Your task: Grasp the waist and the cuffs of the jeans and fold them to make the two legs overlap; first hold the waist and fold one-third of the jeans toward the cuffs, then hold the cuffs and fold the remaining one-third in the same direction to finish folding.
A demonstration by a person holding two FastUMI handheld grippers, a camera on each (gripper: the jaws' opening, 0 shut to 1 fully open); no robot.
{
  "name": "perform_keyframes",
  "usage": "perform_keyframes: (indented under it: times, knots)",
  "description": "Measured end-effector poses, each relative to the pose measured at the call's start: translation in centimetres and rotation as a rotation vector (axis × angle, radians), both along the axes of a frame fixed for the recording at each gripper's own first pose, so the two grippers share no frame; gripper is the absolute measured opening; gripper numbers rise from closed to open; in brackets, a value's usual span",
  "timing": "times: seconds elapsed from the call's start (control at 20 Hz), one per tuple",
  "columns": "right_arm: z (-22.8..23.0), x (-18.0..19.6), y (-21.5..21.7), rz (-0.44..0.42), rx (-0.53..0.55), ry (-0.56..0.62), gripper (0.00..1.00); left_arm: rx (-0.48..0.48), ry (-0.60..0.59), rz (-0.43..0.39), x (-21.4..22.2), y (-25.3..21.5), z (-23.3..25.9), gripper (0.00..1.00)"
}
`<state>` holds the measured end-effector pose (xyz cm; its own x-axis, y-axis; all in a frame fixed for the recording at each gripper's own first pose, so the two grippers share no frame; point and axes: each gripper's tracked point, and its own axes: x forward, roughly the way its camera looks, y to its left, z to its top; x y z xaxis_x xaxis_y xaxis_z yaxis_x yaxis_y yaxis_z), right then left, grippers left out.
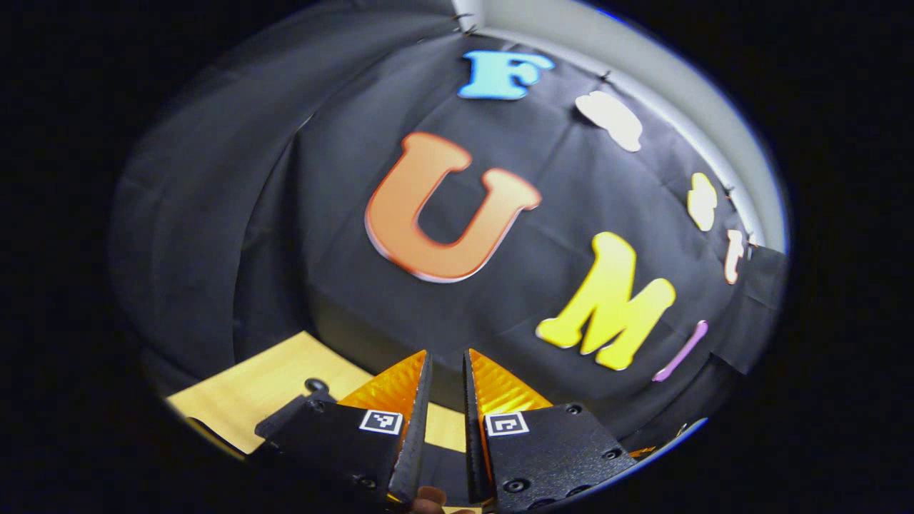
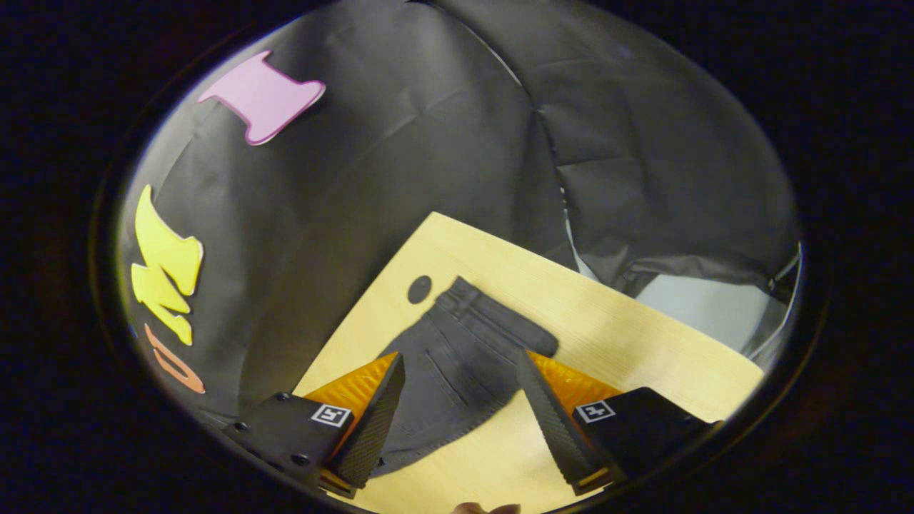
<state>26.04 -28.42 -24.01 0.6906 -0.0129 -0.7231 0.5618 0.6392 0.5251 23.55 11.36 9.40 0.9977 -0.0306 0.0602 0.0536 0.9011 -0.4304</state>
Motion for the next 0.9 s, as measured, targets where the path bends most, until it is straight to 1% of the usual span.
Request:
perform_keyframes:
  times: [0.05, 0.1, 0.15, 0.2, 0.25, 0.3, 0.45, 0.55, 0.6, 0.65, 0.7, 0.75, 0.8, 0.85, 0.9]
  knots:
    - [-0.8, -0.5, -0.1, -0.028, 0.035, 0.013, 0.98, 0.052, -0.061, -0.004, -1.3, -1.1, 2.3, 0.28]
    - [-1.8, -0.9, -0.1, -0.053, 0.069, 0.032, 0.98, 0.104, -0.094, -0.008, -2.6, -1.9, 3.2, 0.29]
    - [-2.8, -1.1, 0.1, -0.069, 0.102, 0.041, 0.98, 0.149, -0.117, -0.013, -3.7, -2.7, 3.8, 0.16]
    - [-3.6, -1.2, 0.3, -0.081, 0.128, 0.053, 0.98, 0.193, -0.126, -0.023, -4.5, -3.5, 3.9, 0.30]
    - [-4.3, -1.2, 0.6, -0.088, 0.152, 0.063, 0.98, 0.236, -0.118, -0.021, -5.2, -4.1, 4.4, 0.17]
    - [-4.7, -1.1, 0.7, -0.092, 0.165, 0.066, 0.98, 0.278, -0.103, -0.007, -5.9, -4.6, 4.2, 0.30]
    - [-5.9, 0.1, 1.3, -0.111, 0.203, 0.070, 0.98, 0.398, -0.098, -0.026, -8.5, -7.2, 4.1, 0.31]
    - [-6.4, 0.8, 1.9, -0.120, 0.245, 0.059, 0.98, 0.493, -0.087, -0.065, -9.5, -9.5, 3.8, 0.31]
    - [-6.3, 1.1, 2.0, -0.139, 0.266, 0.043, 0.98, 0.536, -0.079, -0.053, -9.9, -9.5, 3.6, 0.31]
    - [-6.4, 1.6, 1.8, -0.157, 0.291, 0.025, 0.96, 0.552, -0.068, -0.038, -9.9, -9.5, 3.4, 0.24]
    - [-6.4, 1.9, 1.8, -0.174, 0.316, 0.004, 0.92, 0.545, -0.058, -0.034, -10.2, -9.7, 3.2, 0.36]
    - [-6.5, 1.9, 1.7, -0.184, 0.339, -0.010, 0.92, 0.529, -0.056, -0.027, -10.4, -9.9, 3.1, 0.35]
    - [-6.7, 2.0, 1.5, -0.194, 0.362, -0.024, 0.90, 0.528, -0.048, -0.019, -10.7, -10.0, 2.8, 0.35]
    - [-7.0, 2.0, 1.4, -0.203, 0.386, -0.030, 0.89, 0.544, -0.046, -0.020, -11.0, -10.1, 2.7, 0.36]
    - [-7.6, 1.9, 1.0, -0.223, 0.402, -0.028, 0.75, 0.578, -0.044, -0.010, -11.1, -10.2, 2.6, 0.36]
